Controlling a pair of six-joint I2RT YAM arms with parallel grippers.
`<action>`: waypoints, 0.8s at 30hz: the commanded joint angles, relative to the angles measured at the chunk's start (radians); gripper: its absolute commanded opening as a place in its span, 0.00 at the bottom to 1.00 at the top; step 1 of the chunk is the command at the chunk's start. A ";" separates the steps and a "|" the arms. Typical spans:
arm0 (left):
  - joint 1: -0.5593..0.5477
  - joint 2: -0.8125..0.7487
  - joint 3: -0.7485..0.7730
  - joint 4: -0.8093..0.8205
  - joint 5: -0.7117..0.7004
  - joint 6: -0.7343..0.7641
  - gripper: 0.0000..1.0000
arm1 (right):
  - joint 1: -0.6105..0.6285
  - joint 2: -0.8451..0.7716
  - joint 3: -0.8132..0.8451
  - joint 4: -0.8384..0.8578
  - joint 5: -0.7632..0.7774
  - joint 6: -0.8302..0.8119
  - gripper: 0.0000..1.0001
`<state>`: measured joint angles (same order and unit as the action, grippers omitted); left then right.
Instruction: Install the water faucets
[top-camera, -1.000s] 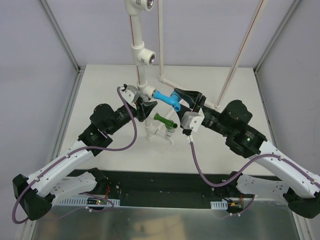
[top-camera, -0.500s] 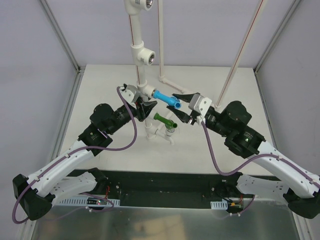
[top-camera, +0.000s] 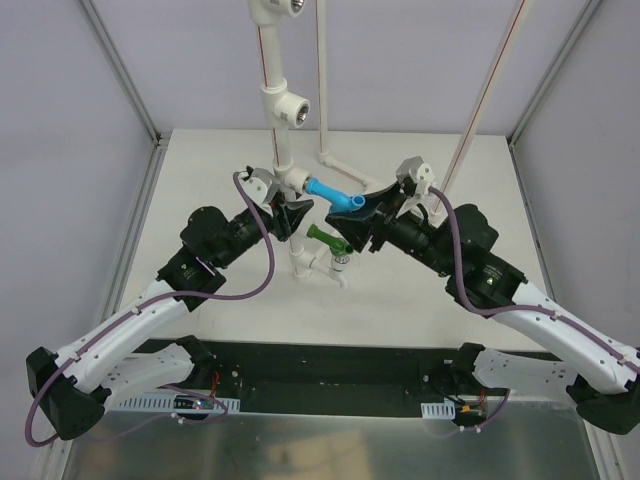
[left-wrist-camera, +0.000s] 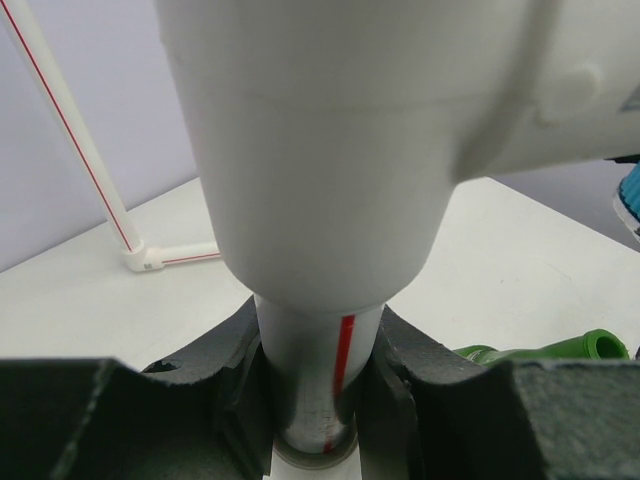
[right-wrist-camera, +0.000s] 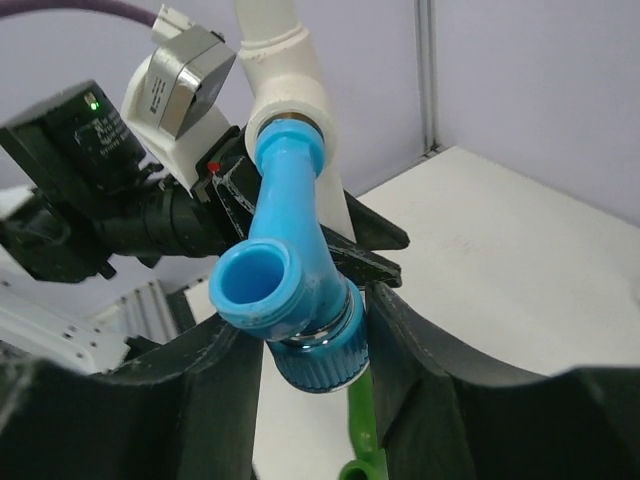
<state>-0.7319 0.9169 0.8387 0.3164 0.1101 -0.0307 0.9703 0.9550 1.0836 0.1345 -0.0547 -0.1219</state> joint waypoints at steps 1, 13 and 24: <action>-0.009 0.008 0.005 -0.034 0.031 -0.109 0.00 | -0.010 0.001 0.061 0.085 0.160 0.345 0.00; -0.009 0.000 0.003 -0.034 0.030 -0.110 0.00 | -0.015 -0.028 0.088 0.033 0.381 0.746 0.00; -0.009 0.008 0.005 -0.033 0.034 -0.113 0.00 | -0.027 -0.038 0.087 -0.018 0.420 1.122 0.00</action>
<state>-0.7326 0.9337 0.8394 0.3393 0.1024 -0.0357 0.9985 0.9474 1.1046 0.0395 0.1116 0.7128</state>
